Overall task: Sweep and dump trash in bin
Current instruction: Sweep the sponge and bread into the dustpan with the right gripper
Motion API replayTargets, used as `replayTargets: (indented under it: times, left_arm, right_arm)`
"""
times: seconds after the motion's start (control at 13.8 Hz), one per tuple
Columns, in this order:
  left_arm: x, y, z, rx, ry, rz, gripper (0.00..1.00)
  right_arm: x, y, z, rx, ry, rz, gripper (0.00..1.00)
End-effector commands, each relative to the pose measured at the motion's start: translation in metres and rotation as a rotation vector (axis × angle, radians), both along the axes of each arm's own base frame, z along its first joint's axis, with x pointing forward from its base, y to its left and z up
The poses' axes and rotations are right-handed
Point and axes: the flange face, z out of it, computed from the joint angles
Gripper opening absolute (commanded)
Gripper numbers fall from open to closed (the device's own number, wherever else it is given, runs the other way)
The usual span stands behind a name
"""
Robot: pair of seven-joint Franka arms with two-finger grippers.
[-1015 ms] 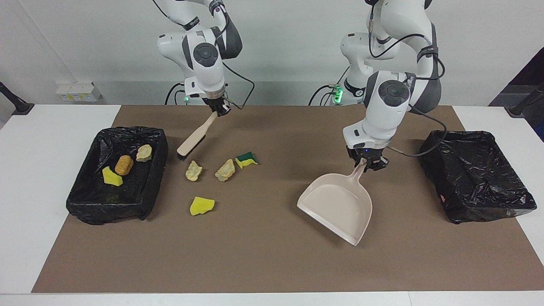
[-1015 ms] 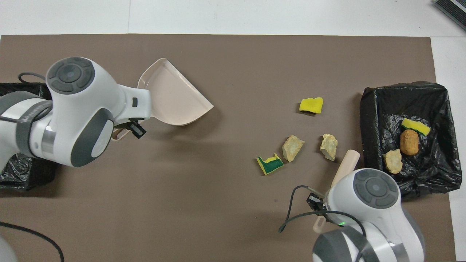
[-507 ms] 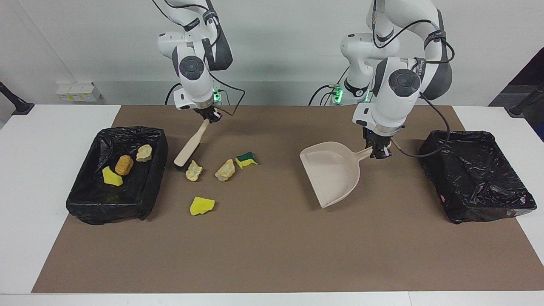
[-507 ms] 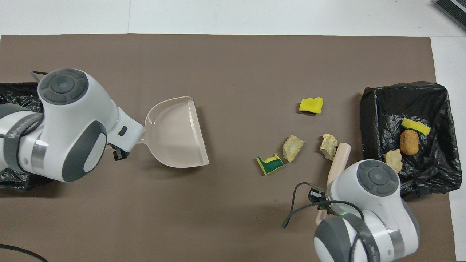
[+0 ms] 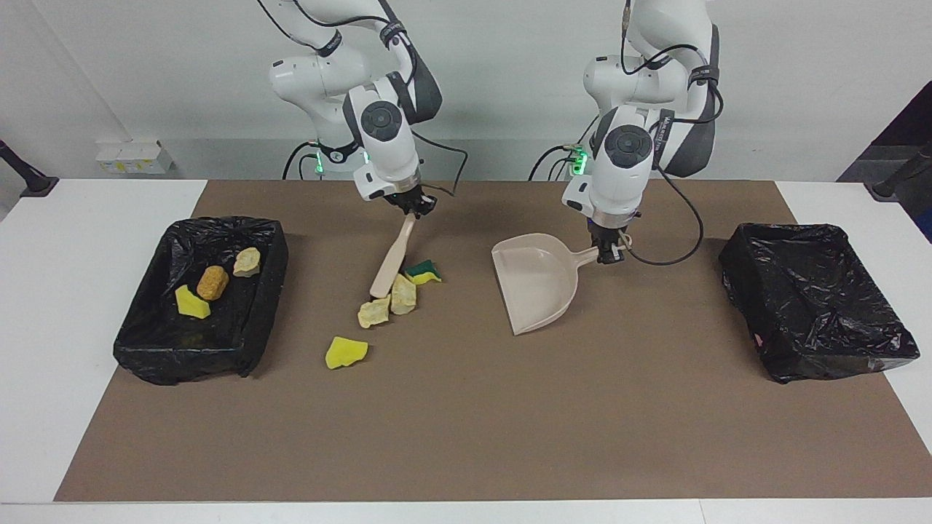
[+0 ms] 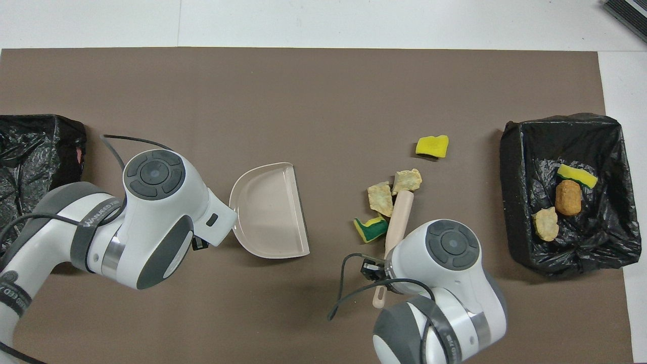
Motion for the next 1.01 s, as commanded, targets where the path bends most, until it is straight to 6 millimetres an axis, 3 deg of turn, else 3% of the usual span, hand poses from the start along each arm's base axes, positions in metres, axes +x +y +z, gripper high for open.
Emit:
replayTargets:
  times: [0.0,0.22,0.65,0.8,0.94]
  left_arm:
    - [-0.009,0.002,0.002,0.001,-0.042,0.005,0.0]
    - [-0.021,-0.006,-0.017,0.009,-0.048,0.075,0.0]
    - [-0.02,-0.005,-0.016,0.004,-0.06,0.101,0.0]
    - [-0.02,-0.006,-0.016,0.004,-0.06,0.101,0.0]
    - [-0.02,-0.006,-0.016,0.004,-0.058,0.101,0.0]
  right_arm:
    - [0.019,0.024,0.01,0.063,-0.001,0.018,0.0]
    - [0.012,0.043,0.016,0.076,-0.018,0.061,0.0]
    - [-0.009,0.09,0.01,0.199,0.017,0.082,0.0]
    - [-0.021,0.124,0.021,0.235,0.017,0.123,0.0]
    - [-0.023,0.142,0.036,0.258,0.009,0.153,0.0]
